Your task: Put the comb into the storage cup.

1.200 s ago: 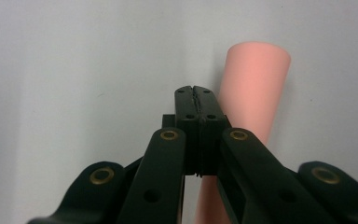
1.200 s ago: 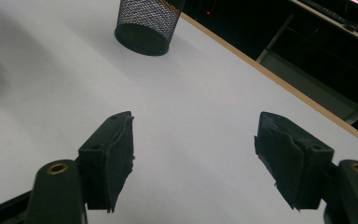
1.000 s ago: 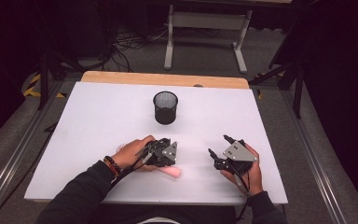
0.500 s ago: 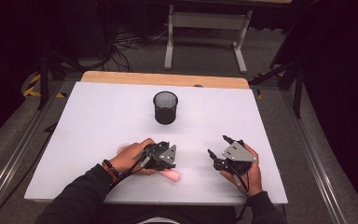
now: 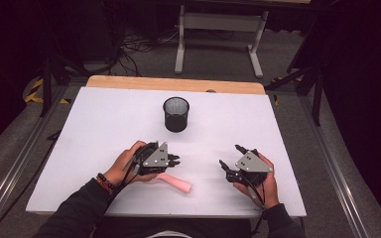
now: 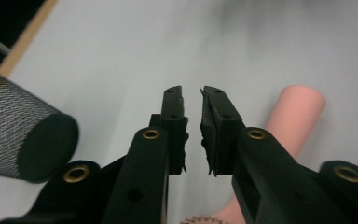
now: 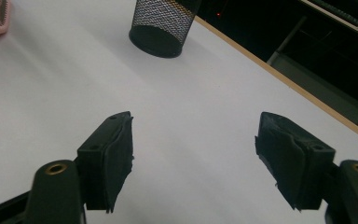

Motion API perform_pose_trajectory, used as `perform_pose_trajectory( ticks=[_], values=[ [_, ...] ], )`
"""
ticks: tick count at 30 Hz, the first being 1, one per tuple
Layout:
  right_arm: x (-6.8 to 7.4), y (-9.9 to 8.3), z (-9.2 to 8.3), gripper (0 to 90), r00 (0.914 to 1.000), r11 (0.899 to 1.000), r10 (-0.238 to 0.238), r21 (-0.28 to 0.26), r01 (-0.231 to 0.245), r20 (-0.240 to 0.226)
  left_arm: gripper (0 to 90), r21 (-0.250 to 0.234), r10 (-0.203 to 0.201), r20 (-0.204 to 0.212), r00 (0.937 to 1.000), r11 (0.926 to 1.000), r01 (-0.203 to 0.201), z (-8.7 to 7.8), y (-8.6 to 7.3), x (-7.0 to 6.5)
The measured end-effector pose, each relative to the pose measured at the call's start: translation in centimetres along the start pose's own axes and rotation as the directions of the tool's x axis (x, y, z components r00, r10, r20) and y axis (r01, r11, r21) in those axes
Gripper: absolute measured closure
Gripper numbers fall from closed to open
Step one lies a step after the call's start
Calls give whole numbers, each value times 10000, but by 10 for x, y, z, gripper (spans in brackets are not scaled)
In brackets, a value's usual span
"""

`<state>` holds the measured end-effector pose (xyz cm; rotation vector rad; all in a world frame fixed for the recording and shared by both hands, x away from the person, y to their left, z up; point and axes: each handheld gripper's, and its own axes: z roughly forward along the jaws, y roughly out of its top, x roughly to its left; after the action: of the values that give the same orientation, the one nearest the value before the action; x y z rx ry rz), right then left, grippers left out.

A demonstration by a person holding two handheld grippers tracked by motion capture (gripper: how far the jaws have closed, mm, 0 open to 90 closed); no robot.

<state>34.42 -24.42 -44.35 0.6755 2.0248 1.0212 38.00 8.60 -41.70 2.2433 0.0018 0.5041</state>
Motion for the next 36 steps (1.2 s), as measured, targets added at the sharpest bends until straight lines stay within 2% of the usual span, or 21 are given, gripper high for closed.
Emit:
perform_pose_trajectory(
  ticks=[3,5,8,9,11,13,17,20,21,22,24,26,27,28,29,32,33,36],
  values=[
    [1,1,-1,275,10000,10000,-14,-20,13,-74,765,-494,-114,-502,9987,9987,89,-10,-7,1],
    [2,2,0,274,9999,10000,-30,-2,30,-113,733,-766,-282,-925,9953,9968,211,-17,-11,2],
    [3,2,0,272,9998,10000,-71,-15,71,-183,702,-1138,-508,-1247,9909,9928,365,-26,-17,4],
    [4,3,-1,273,9998,10000,-48,-69,46,-216,697,-1203,-617,-1204,9908,9916,471,-28,-19,4],
    [4,3,0,273,9996,9998,4,-182,-9,-266,658,-1270,-650,-1452,9873,9908,466,-31,-21,3],
    [5,4,-1,273,9996,9998,-2,-221,-5,-297,626,-1292,-688,-1465,9868,9904,499,-33,-24,3],
    [6,6,-1,268,9991,9996,51,-275,-63,-423,541,-1429,-891,-1791,9798,9877,637,-38,-30,2],
    [7,6,-1,263,9989,9997,29,-238,-40,-465,503,-1544,-1061,-1738,9790,9848,793,-42,-35,0],
    [7,7,-1,262,9988,9997,31,-232,-42,-482,485,-1551,-1028,-1872,9769,9851,739,-44,-36,-1],
    [8,7,-1,261,9986,9997,26,-236,-38,-521,442,-1552,-1068,-1941,9751,9849,769,-46,-37,-1],
    [9,8,-1,258,9983,9997,5,-240,-19,-585,367,-1744,-1294,-2217,9665,9804,913,-49,-40,-4],
    [10,10,-1,254,9977,9998,5,-212,-19,-685,282,-2137,-1835,-2615,9476,9684,1286,-54,-43,-6],
    [11,11,-1,250,9968,9998,37,-180,-52,-795,262,-2318,-2100,-2699,9397,9614,1483,-56,-45,-6],
    [11,12,0,245,9959,9998,121,-152,-136,-899,238,-2384,-2232,-2774,9345,9582,1581,-57,-46,-7],
    [12,13,0,243,9949,9997,209,-130,-223,-988,220,-2381,-2230,-2804,9336,9584,1574,-58,-47,-7],
    [13,15,0,238,9925,9993,340,-94,-354,-1175,183,-2589,-2451,-2710,9309,9500,1748,-64,-52,-9],
    [13,16,0,238,9921,9993,362,-77,-374,-1202,172,-2610,-2474,-2685,9310,9490,1770,-65,-54,-10],
    [15,18,0,234,9915,9994,339,-51,-348,-1257,162,-2622,-2527,-2826,9254,9483,1789,-69,-60,-13]
  ],
)
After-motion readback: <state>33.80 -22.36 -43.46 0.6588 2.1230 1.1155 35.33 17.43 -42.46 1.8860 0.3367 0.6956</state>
